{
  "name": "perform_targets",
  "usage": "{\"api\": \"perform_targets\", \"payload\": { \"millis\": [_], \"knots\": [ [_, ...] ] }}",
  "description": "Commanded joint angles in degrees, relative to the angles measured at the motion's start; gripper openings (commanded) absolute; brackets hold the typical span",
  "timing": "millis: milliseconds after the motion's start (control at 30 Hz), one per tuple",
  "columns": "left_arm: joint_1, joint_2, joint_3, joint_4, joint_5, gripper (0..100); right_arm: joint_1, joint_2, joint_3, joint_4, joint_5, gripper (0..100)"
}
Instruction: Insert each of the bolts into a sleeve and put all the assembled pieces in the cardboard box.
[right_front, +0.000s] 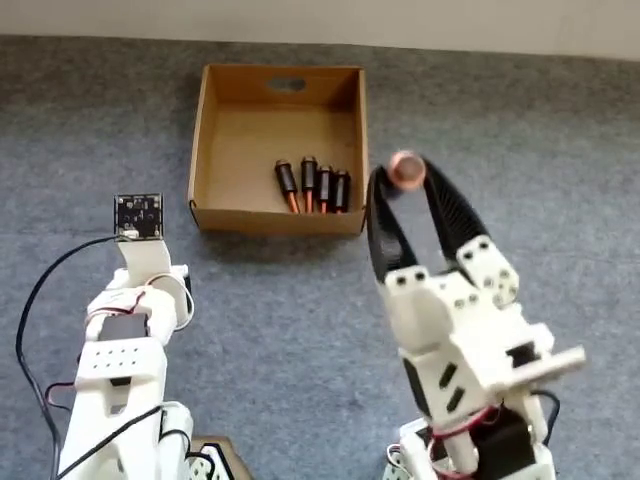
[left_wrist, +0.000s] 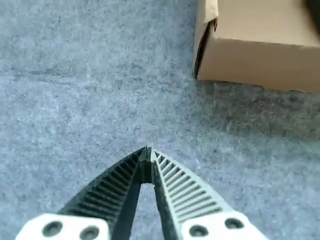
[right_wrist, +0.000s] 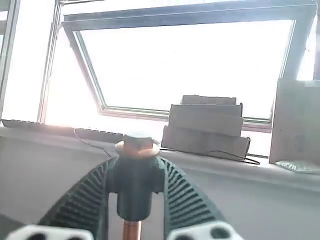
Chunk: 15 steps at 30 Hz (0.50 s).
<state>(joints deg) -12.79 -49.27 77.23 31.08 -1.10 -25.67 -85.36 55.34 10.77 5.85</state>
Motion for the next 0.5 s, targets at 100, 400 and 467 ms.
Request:
{"api": "perform_targets", "payload": {
  "millis": [100,400,467],
  "knots": [
    [2.24,-0.22,-1.01,-1.23,-0.09,1,-0.22,32.04,-17.36,-1.10,-0.53,0.6],
    [4.70,-0.22,-0.22,-1.23,-0.35,1,-2.07,66.77,-33.10,8.48,-15.12,0.6],
    [4.70,-0.22,-0.22,-1.23,-0.35,1,-1.01,73.27,-38.73,8.48,-17.85,0.6]
  ]
}}
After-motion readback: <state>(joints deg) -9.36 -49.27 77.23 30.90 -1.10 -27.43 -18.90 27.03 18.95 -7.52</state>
